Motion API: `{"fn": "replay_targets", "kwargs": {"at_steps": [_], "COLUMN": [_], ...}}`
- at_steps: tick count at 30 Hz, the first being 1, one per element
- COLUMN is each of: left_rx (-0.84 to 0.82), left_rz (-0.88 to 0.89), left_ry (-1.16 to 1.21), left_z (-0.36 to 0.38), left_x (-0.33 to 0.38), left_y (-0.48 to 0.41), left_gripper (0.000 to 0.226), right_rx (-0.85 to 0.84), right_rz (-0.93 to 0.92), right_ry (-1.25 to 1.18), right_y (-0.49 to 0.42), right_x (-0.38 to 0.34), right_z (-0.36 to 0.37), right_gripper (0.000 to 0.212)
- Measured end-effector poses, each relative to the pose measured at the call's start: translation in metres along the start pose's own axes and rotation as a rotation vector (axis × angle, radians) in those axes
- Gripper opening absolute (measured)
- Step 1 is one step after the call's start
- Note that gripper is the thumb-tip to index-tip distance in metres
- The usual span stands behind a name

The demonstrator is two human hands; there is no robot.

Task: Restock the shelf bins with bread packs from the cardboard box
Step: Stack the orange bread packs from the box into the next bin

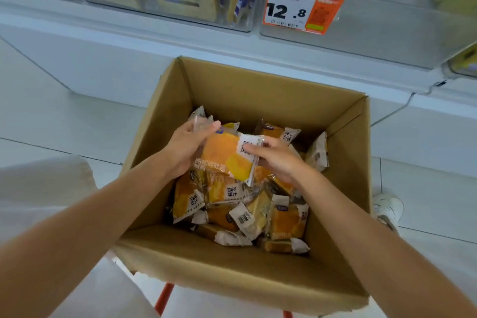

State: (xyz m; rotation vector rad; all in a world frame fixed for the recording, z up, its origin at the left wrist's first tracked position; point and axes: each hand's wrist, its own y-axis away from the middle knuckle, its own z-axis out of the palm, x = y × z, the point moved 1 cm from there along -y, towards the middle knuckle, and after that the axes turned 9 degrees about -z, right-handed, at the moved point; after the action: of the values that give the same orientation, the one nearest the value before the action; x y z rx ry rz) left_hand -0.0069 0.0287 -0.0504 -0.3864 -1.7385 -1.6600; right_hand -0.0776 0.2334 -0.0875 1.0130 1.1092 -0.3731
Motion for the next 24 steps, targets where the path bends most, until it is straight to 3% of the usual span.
{"fn": "replay_targets", "kwargs": {"at_steps": [2,4,8,11,12,16,20,24], "left_rx": [-0.036,0.055,0.214,0.227,0.225,0.222,0.187,0.328], "left_rz": [-0.129,-0.162,-0.115,-0.071,-0.062,-0.031,0.061,0.289], "left_ry": [-0.026,-0.049,0.009,0.04,0.047,0.073,-0.01,-0.18], "left_z": [-0.007,-0.015,-0.025,-0.029,-0.029,-0.028,-0.028,-0.026], "left_x": [-0.011,-0.019,-0.024,-0.027,-0.026,-0.024,-0.014,0.017], "left_y": [-0.002,-0.005,-0.008,-0.009,-0.008,-0.007,-0.003,0.005], "left_gripper": [0.057,0.039,0.015,0.014,0.014,0.021,0.017,0.018], "right_rx": [-0.03,-0.026,-0.037,0.077,0.114,0.066,0.022,-0.01], "right_rz": [0.051,0.134,0.337,0.307,0.308,0.388,0.367,0.117], "right_ry": [-0.187,-0.256,0.151,0.275,0.303,0.409,0.343,0.542], "right_y": [0.002,0.0,-0.017,-0.032,-0.034,-0.038,-0.03,-0.005], "right_x": [0.015,0.035,0.089,0.108,0.105,0.106,0.094,0.028], "right_z": [0.009,0.011,0.03,0.049,0.053,0.059,0.059,0.01], "right_gripper": [0.034,0.048,0.066,0.105,0.109,0.062,0.062,0.049]}}
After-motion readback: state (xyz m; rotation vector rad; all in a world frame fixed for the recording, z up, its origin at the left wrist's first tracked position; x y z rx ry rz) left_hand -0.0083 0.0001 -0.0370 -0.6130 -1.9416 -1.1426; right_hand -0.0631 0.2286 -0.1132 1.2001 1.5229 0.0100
